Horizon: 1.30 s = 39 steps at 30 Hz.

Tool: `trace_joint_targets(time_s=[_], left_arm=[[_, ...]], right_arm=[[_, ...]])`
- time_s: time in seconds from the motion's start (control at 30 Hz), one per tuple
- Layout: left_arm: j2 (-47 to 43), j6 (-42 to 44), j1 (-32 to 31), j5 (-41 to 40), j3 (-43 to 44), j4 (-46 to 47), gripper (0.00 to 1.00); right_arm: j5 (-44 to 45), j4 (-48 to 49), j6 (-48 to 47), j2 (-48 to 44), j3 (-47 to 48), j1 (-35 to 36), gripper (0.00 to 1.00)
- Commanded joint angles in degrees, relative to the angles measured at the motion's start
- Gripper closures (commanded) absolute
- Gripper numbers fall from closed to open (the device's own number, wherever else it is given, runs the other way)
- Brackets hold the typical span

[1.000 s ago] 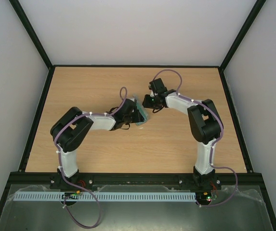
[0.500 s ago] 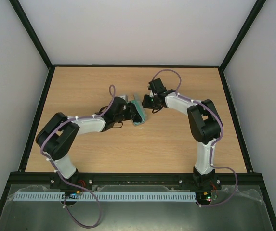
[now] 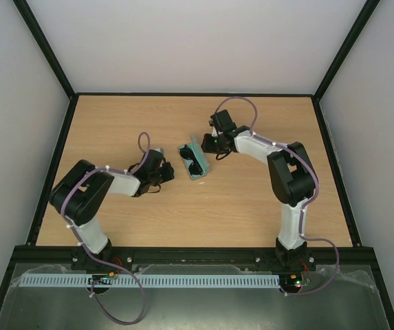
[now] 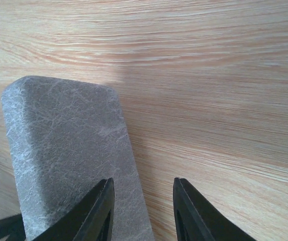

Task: Organize the sunglasses
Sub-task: Close the sunglasses case at the center of the board.

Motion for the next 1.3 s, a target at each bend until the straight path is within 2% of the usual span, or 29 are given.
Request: trace_joint_targets(time_s=[0.0,0.3,0.63,0.9,1.17,1.27], left_arm=[[6.24,-0.34,0.80,2.86,3.91,5.83,0.97],[17.12,-0.84,1.02,6.47,11.92,9.06,0.97],[20.38,-0.56,1.85,9.10,13.41,11.40,0.98],[20.77,-0.24,1.98,10.21,14.57,11.06,0.97],[17.24,0.73,5.54,10.14,11.61,9.28,0.97],[14.76,1.19,7.46,10.89,9.46,9.08,0.92]], right_arm=[[0.19,-0.84,-0.73,-2.69,-0.27,1.60,0.67],[0.50,-0.91,-1.10,-1.77,0.97,5.15,0.67],[-1.88,0.96,-0.36,1.25,1.51,7.23,0.68],[-1.60,0.90,-0.47,2.50,2.18,7.32,0.68],[2.30,0.99,-0.74,-1.77,-1.98,6.54,0.67],[4.12,-0.06,-1.27,-3.13,-2.98,6.38,0.65]])
